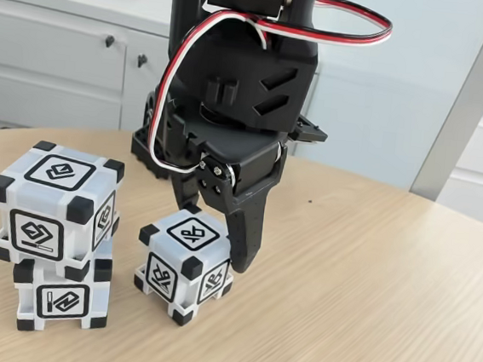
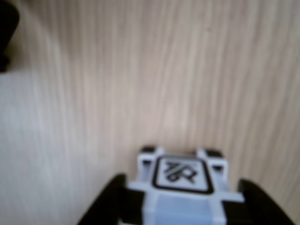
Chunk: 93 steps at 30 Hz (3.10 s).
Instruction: Stack cubes from left to right.
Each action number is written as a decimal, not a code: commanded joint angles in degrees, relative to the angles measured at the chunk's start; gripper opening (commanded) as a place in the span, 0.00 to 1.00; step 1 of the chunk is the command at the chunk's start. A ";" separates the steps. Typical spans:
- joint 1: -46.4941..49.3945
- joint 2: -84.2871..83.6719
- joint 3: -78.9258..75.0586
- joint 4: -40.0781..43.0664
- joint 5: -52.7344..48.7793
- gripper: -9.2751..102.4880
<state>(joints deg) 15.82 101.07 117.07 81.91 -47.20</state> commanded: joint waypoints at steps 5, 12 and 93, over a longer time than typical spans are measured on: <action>0.53 0.44 0.00 -0.18 1.58 0.08; 0.53 2.37 -0.79 -0.09 5.98 0.08; 15.38 -0.97 -64.60 27.60 23.12 0.08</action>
<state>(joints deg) 30.94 100.11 55.02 105.03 -22.15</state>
